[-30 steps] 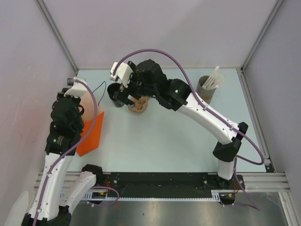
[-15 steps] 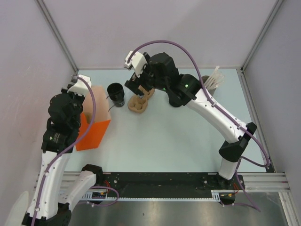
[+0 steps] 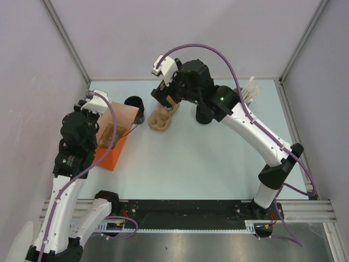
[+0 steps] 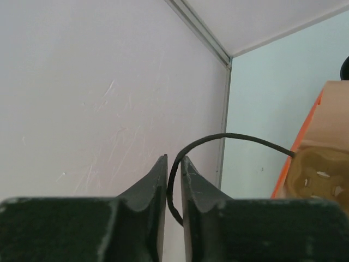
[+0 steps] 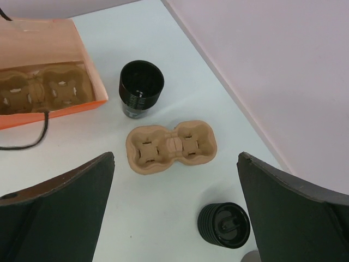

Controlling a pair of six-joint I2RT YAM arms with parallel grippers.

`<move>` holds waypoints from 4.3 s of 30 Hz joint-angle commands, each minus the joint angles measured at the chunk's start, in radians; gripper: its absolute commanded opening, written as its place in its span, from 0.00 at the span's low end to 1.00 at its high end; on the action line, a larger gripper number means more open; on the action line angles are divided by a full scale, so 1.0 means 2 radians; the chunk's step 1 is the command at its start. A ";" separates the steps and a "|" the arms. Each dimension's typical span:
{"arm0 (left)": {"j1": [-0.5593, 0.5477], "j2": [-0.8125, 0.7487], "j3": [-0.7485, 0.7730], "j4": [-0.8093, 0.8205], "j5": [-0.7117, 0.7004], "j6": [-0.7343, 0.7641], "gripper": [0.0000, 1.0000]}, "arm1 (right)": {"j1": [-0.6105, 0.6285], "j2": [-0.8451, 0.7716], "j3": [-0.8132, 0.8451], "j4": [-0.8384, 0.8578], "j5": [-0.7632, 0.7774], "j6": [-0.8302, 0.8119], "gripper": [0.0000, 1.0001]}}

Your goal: Pack the takeout coffee

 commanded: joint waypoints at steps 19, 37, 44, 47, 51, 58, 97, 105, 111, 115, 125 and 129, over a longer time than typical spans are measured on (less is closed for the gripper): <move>0.125 0.066 -0.027 0.163 -0.040 0.031 0.49 | -0.009 -0.027 -0.027 0.035 0.001 0.012 1.00; 0.126 0.007 0.087 0.009 0.155 -0.090 1.00 | -0.022 0.050 -0.003 0.073 -0.003 0.075 1.00; 0.126 -0.021 0.094 -0.047 0.198 -0.116 1.00 | -0.038 0.136 0.059 0.106 -0.026 0.165 0.90; 0.126 -0.038 0.076 -0.067 0.221 -0.115 1.00 | -0.048 0.183 0.100 0.107 -0.058 0.195 0.85; 0.127 -0.050 0.058 -0.088 0.250 -0.129 1.00 | -0.061 0.251 0.176 0.103 -0.092 0.247 0.79; 0.126 -0.056 0.032 -0.092 0.267 -0.169 1.00 | -0.073 0.344 0.238 0.115 -0.108 0.286 0.68; 0.191 -0.055 0.023 -0.099 0.326 -0.219 1.00 | -0.029 0.415 0.259 0.144 -0.009 0.207 0.35; 0.192 -0.055 0.020 -0.100 0.331 -0.220 1.00 | -0.029 0.414 0.259 0.145 0.005 0.203 0.27; 0.197 -0.056 0.019 -0.100 0.333 -0.221 1.00 | -0.028 0.417 0.259 0.145 0.002 0.203 0.26; 0.197 -0.056 0.017 -0.099 0.334 -0.221 1.00 | -0.026 0.418 0.259 0.146 0.001 0.201 0.27; 0.197 -0.056 0.015 -0.098 0.336 -0.221 1.00 | -0.025 0.423 0.260 0.145 0.001 0.200 0.29; 0.198 -0.057 0.015 -0.098 0.337 -0.221 1.00 | -0.024 0.424 0.262 0.144 0.001 0.200 0.26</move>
